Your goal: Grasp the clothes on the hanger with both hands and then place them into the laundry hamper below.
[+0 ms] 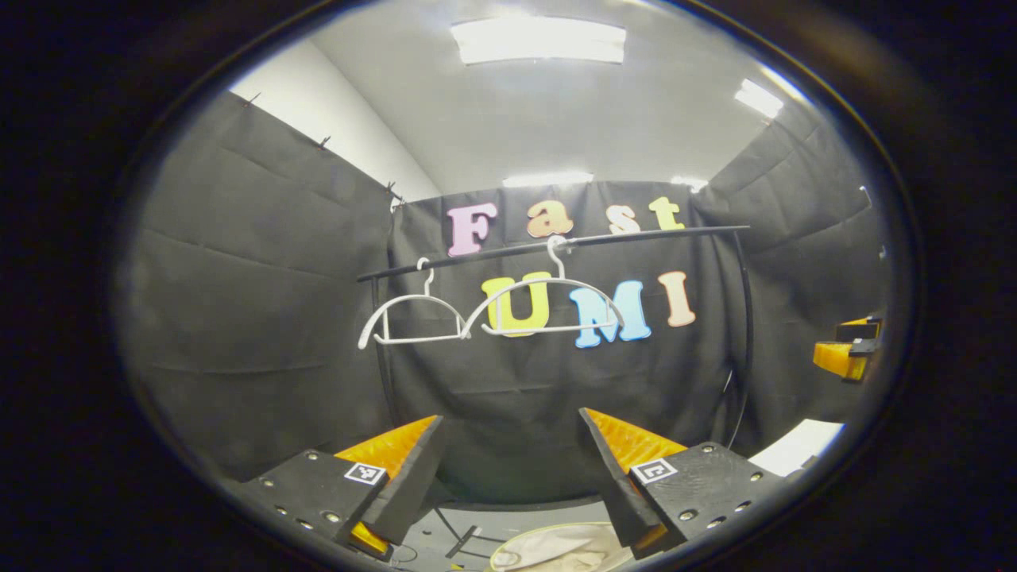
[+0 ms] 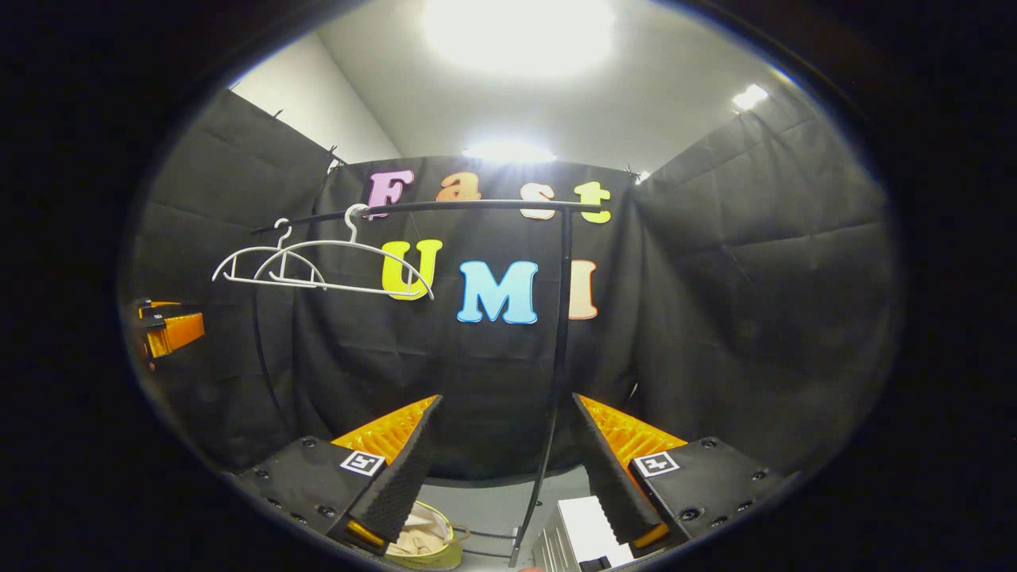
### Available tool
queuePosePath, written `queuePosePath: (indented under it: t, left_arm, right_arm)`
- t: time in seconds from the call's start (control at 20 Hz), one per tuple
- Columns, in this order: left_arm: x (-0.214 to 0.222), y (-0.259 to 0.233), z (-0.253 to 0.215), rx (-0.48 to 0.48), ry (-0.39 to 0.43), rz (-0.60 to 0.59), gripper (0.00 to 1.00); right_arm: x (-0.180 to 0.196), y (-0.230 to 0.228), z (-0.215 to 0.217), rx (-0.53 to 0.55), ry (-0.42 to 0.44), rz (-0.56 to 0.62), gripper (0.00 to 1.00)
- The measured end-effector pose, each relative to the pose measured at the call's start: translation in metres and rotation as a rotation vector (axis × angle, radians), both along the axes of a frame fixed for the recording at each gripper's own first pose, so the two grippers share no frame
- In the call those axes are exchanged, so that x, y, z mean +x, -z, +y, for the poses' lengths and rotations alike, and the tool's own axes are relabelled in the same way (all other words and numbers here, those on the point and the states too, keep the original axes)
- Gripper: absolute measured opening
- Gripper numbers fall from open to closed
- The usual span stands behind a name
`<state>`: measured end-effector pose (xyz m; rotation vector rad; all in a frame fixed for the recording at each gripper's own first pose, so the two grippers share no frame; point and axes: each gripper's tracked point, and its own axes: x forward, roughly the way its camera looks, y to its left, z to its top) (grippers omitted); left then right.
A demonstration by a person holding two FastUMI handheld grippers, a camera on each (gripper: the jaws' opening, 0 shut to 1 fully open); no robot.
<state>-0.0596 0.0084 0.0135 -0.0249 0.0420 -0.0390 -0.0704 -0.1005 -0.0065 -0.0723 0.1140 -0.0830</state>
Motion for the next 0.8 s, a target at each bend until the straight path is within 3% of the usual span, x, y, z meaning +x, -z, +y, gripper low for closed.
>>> queuePosePath:
  t: [0.8]
  left_arm:
    - [-0.005,-0.015,0.001,0.012,0.002,-0.040,0.96]
  right_arm:
    - [-0.002,-0.017,-0.006,0.019,0.038,-0.071,0.98]
